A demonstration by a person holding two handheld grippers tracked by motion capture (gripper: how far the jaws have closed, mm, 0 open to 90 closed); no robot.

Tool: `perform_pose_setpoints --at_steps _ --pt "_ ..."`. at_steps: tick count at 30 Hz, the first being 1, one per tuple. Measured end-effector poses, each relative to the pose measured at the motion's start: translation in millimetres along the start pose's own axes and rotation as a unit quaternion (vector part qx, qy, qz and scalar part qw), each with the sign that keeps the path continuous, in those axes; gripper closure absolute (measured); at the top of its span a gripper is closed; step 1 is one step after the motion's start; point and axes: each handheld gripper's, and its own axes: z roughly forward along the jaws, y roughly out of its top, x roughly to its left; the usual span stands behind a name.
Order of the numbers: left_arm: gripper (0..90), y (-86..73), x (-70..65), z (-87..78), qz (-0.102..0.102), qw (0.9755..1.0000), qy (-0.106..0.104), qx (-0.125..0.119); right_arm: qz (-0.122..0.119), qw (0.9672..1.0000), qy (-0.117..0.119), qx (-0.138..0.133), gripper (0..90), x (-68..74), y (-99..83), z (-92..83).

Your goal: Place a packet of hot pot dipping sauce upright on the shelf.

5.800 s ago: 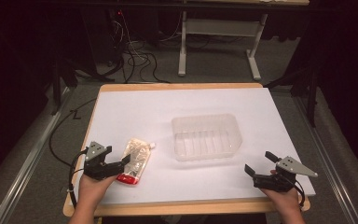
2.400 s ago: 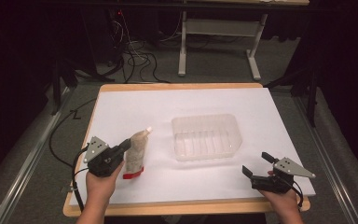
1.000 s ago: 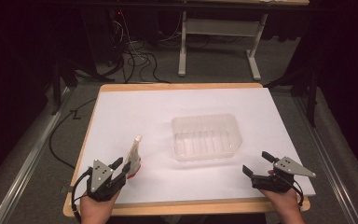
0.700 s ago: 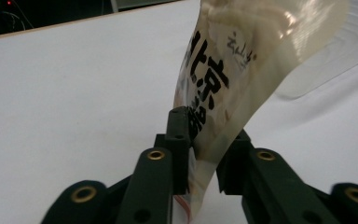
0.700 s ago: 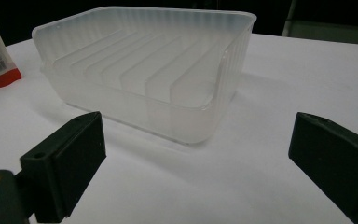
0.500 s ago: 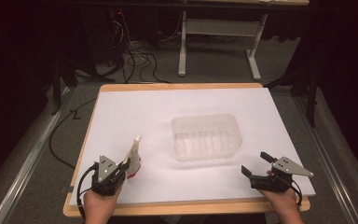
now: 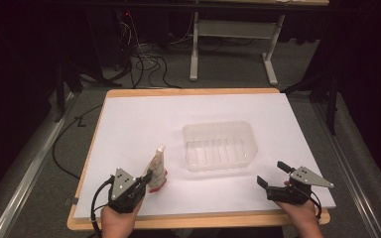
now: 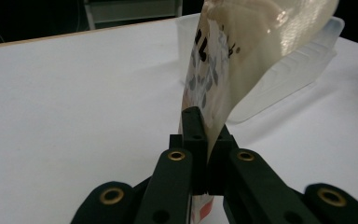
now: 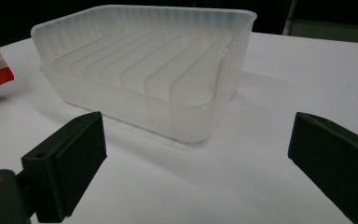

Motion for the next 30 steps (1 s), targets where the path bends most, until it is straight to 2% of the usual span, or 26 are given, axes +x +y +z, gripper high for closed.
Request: perform_pose_setpoints --at_steps 1,4,6,8,9,10,12,16,18,21,27,30 --pt "89.9 2.1 -6.7 1.5 -0.005 0.9999 -0.009 -0.004 0.001 1.0000 -0.001 0.000 4.5 -0.1 0.0 -0.2" --pt "90.0 4.3 -13.8 3.9 -0.007 0.9998 -0.017 -0.006 0.001 1.0000 -0.001 -0.001 4.5 -0.4 0.1 -0.3" --pt "90.0 7.2 -24.5 9.4 0.000 0.9996 -0.027 -0.003 0.001 1.0000 -0.001 -0.001 4.5 -0.6 0.1 -0.7" --pt "90.0 8.1 -27.8 11.4 0.005 0.9996 -0.027 0.000 0.002 1.0000 0.000 -0.002 4.5 -0.6 0.1 -0.7" --pt "90.0 9.4 -35.0 16.3 0.009 0.9994 -0.033 0.005 0.002 1.0000 0.000 -0.002 4.5 -0.3 0.1 -1.1" --pt "90.0 9.4 -35.0 16.3 0.009 0.9994 -0.033 0.005 0.002 1.0000 0.000 -0.002 4.5 -0.3 0.1 -1.2" --pt "90.0 12.1 -45.7 21.4 0.009 0.9989 -0.046 0.003 0.004 1.0000 -0.001 -0.002 4.5 -0.3 0.0 -1.6" --pt "90.0 16.3 -55.3 25.4 0.008 0.9987 -0.051 -0.003 0.005 1.0000 -0.001 -0.003 4.5 -1.2 -0.2 -2.2" --pt "90.0 20.1 -63.6 31.4 -0.002 0.9983 -0.057 -0.009 0.006 1.0000 -0.002 -0.003 4.5 -2.1 -0.2 -2.4" --pt "90.0 23.5 -67.5 35.8 -0.011 0.9979 -0.062 -0.011 0.006 1.0000 -0.001 -0.004 4.5 -2.2 -0.2 -2.9" --pt "90.0 39.4 -77.4 49.1 -0.016 0.9983 -0.050 -0.024 0.006 1.0000 0.000 -0.004 4.5 -2.3 -0.2 -2.3" --pt "90.0 46.5 -81.5 59.0 -0.018 0.9992 -0.031 -0.021 0.006 1.0000 0.000 -0.004 4.5 -2.1 -0.2 -2.7"
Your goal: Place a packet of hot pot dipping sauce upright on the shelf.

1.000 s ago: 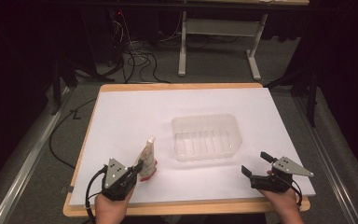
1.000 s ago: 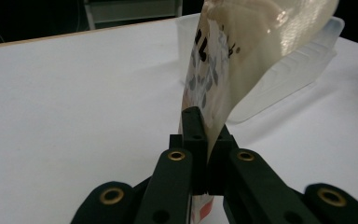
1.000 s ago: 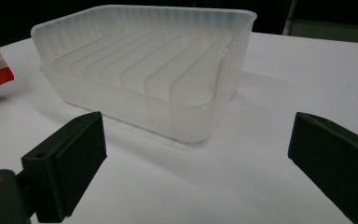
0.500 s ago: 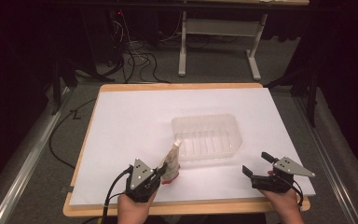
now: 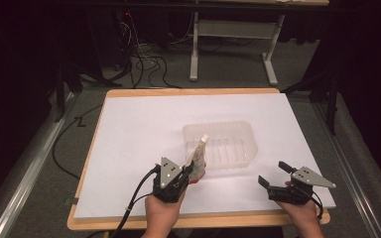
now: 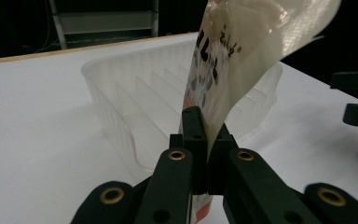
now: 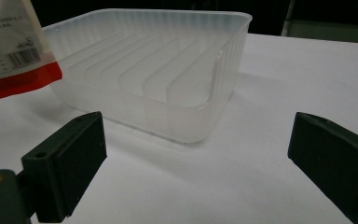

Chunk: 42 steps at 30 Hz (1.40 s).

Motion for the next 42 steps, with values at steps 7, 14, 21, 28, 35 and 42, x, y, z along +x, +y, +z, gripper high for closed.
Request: perform_pose_setpoints --at_steps 7,14,21,28,35,42 --pt "90.0 6.0 -3.0 12.9 -0.003 0.9994 0.034 0.010 0.000 1.0000 0.000 0.000 4.6 -0.1 0.1 0.2" --pt "90.0 9.1 1.0 3.2 -0.017 0.9988 0.046 0.002 0.001 1.0000 0.001 0.000 4.7 -0.2 -0.1 -0.2" --pt "90.0 9.7 -0.2 8.2 -0.041 0.9978 0.052 -0.005 -0.004 1.0000 0.003 0.000 4.8 2.3 0.9 0.8" --pt "90.0 15.1 -9.2 23.5 -0.053 0.9975 0.047 -0.006 -0.001 1.0000 0.003 0.002 4.8 1.0 0.0 1.3" --pt "89.9 13.3 -14.0 20.2 -0.043 0.9978 0.049 -0.009 0.003 1.0000 0.003 -0.002 4.9 -0.1 0.1 -0.7" --pt "89.9 14.4 -6.2 8.3 -0.047 0.9967 0.063 -0.018 -0.003 1.0000 0.005 0.001 4.9 2.3 0.5 1.8"
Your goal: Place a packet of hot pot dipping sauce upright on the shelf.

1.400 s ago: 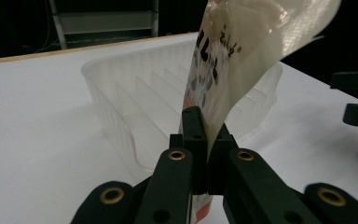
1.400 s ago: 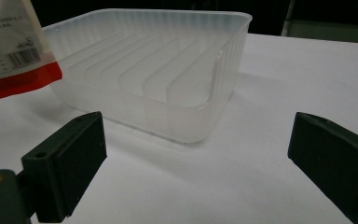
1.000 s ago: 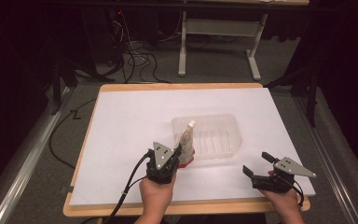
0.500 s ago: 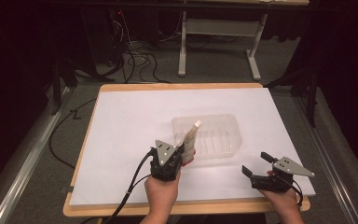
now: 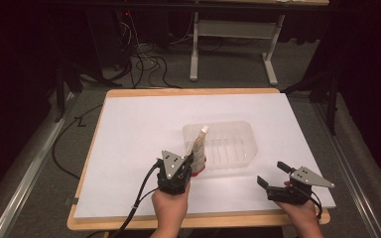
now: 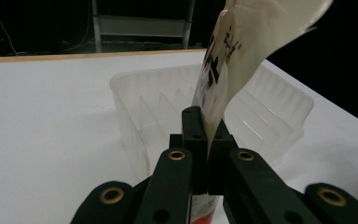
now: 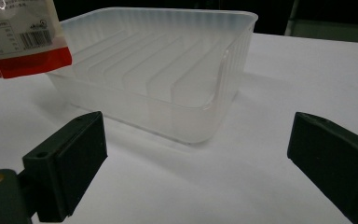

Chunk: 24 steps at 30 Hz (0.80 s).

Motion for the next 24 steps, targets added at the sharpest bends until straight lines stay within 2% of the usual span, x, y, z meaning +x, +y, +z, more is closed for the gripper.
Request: perform_pose_setpoints --at_steps 6,11,16,17,22,24 --pt "89.9 3.0 0.5 0.7 -0.001 1.0000 0.006 -0.006 0.000 1.0000 0.001 0.000 5.0 0.1 -0.2 0.0" --pt "89.8 3.1 -10.4 4.9 0.000 1.0000 0.009 -0.004 0.003 1.0000 0.000 0.002 5.0 -0.4 -0.6 0.6" --pt "89.6 -1.4 -17.9 6.8 0.012 0.9999 0.004 -0.008 0.005 1.0000 0.000 0.000 5.1 -0.3 -0.3 -1.1" --pt "89.4 -4.0 -20.6 5.5 0.017 0.9998 -0.004 -0.006 0.004 1.0000 0.000 0.000 5.1 -1.2 -0.4 -0.7" --pt "88.3 -10.5 -22.0 2.4 0.026 0.9995 -0.017 0.000 0.003 1.0000 0.000 -0.001 5.1 -0.7 -0.4 -0.8" --pt "89.6 -12.4 -21.9 -1.2 0.028 0.9995 -0.011 -0.002 0.002 1.0000 0.000 0.000 5.1 -0.6 -0.4 -0.3"
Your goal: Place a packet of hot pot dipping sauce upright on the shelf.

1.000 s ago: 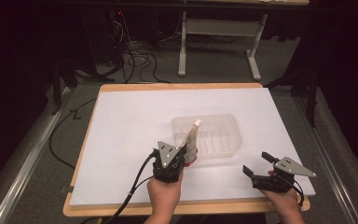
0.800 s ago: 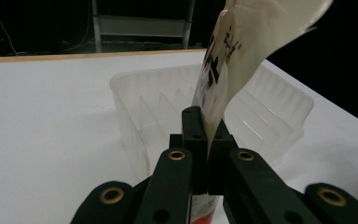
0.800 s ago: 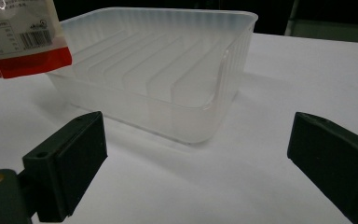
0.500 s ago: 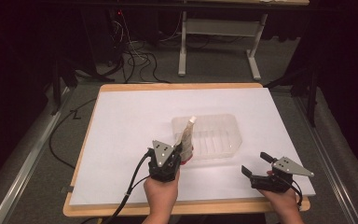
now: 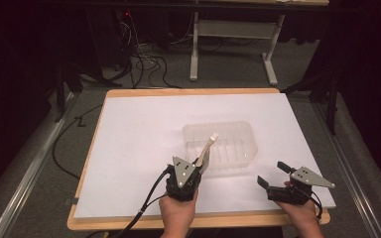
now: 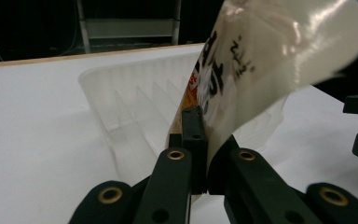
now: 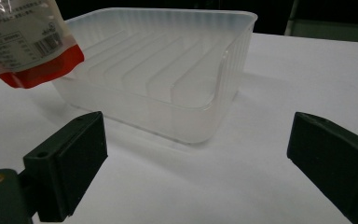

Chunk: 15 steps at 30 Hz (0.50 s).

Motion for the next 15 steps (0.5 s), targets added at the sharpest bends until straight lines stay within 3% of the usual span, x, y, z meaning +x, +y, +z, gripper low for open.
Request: perform_pose_setpoints --at_steps 7,10,15 --pt "90.0 -1.9 0.4 -7.1 -0.049 0.9982 0.029 -0.020 -0.001 1.0000 0.000 0.005 5.1 2.0 -0.5 2.3" --pt "90.0 -3.3 -2.6 -5.6 -0.059 0.9974 0.038 -0.015 -0.001 1.0000 0.001 0.005 5.1 1.4 -0.7 2.3" --pt "90.0 -4.3 -5.8 -2.9 -0.055 0.9974 0.044 -0.017 0.000 1.0000 0.001 0.003 5.1 1.0 -0.6 1.2"
